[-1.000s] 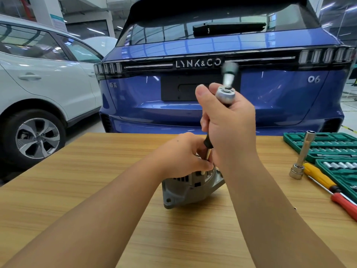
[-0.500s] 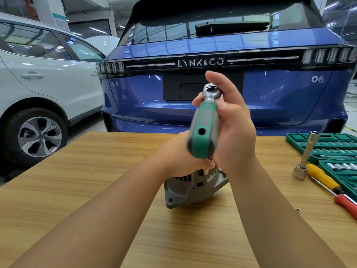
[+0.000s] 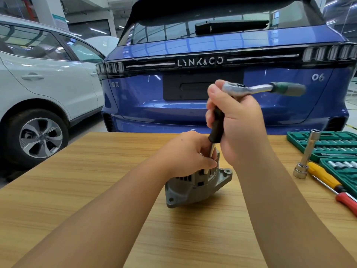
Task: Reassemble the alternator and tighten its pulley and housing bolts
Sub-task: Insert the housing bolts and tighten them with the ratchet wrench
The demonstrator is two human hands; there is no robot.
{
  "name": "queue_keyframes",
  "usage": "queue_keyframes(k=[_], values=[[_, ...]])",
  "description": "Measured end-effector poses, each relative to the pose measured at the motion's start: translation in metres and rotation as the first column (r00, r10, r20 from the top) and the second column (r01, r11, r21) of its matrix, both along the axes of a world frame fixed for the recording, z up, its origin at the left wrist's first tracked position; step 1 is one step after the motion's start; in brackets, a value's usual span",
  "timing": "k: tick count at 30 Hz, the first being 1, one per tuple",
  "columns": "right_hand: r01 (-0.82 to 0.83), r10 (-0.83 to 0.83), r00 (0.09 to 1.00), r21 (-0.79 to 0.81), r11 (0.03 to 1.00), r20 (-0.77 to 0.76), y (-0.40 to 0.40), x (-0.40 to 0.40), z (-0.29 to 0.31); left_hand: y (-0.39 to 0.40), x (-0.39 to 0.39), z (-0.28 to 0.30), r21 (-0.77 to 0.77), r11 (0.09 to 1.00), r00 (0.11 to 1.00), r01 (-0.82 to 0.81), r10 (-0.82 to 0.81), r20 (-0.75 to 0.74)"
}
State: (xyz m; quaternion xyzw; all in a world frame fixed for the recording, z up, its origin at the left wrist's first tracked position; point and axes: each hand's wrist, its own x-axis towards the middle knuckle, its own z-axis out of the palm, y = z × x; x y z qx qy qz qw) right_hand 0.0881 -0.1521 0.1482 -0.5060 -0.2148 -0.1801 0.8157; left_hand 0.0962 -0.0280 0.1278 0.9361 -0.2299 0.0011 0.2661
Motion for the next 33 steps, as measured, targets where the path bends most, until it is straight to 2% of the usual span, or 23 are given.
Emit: queue_keyframes(k=[2, 4, 6, 9, 12, 13, 16, 20, 23, 26, 28, 30, 32, 33], values=[[-0.015, 0.02, 0.996, -0.048, 0.999, 0.092, 0.003, 0.0, -0.003, 0.001, 0.001, 0.0, -0.017, 1.0, 1.0, -0.013, 0.013, -0.002], [0.051, -0.031, 0.972, -0.083, 0.995, 0.231, 0.009, -0.002, -0.006, 0.002, 0.003, -0.002, -0.039, 0.999, 1.0, -0.008, 0.009, 0.005], [0.064, -0.039, 0.955, -0.078, 0.995, 0.293, 0.013, -0.004, -0.008, 0.003, 0.007, -0.008, -0.093, 0.996, 1.0, -0.01, 0.012, 0.02], [-0.013, 0.029, 0.967, -0.063, 0.998, 0.252, 0.013, -0.005, -0.01, 0.008, 0.014, -0.017, -0.107, 0.994, 0.999, -0.025, 0.03, 0.045], [-0.211, 0.208, 0.958, -0.007, 0.977, 0.198, 0.008, -0.008, -0.01, 0.007, 0.018, -0.022, -0.155, 0.988, 0.997, -0.006, 0.017, 0.072], [-0.229, 0.229, 0.954, -0.023, 0.973, 0.196, 0.006, -0.008, -0.01, 0.005, 0.019, -0.023, -0.157, 0.988, 0.997, -0.003, 0.015, 0.072], [-0.172, 0.185, 0.964, -0.082, 0.982, 0.193, 0.004, -0.008, -0.009, 0.005, 0.025, -0.026, -0.139, 0.99, 0.995, 0.003, 0.011, 0.097], [-0.138, 0.146, 0.98, -0.064, 0.988, 0.136, 0.007, -0.008, -0.007, 0.009, 0.019, -0.021, -0.075, 0.997, 0.986, 0.015, -0.002, 0.169], [-0.149, 0.148, 0.986, 0.01, 0.989, 0.079, 0.005, -0.008, -0.004, 0.007, 0.012, -0.014, -0.073, 0.997, 0.995, -0.004, 0.011, 0.103], [0.047, -0.048, 0.997, 0.004, 0.999, 0.062, 0.004, -0.008, -0.003, 0.001, 0.005, -0.006, -0.02, 0.999, 0.998, 0.035, -0.034, 0.044], [0.108, -0.108, 0.994, 0.013, 0.994, 0.016, 0.002, -0.005, -0.001, -0.001, 0.002, -0.003, -0.006, 0.999, 0.999, 0.036, -0.035, 0.024], [0.002, -0.002, 1.0, 0.008, 1.0, -0.023, -0.001, -0.004, -0.001, -0.001, 0.001, -0.002, 0.004, 1.0, 1.0, 0.02, -0.02, 0.022], [-0.158, 0.159, 0.986, -0.023, 0.987, 0.057, -0.002, -0.004, -0.002, 0.001, 0.002, -0.002, -0.002, 1.0, 1.0, -0.001, 0.001, 0.027], [-0.169, 0.178, 0.975, -0.076, 0.983, 0.133, -0.001, -0.004, -0.004, 0.002, 0.002, -0.002, -0.01, 1.0, 1.0, -0.008, 0.008, 0.021]])
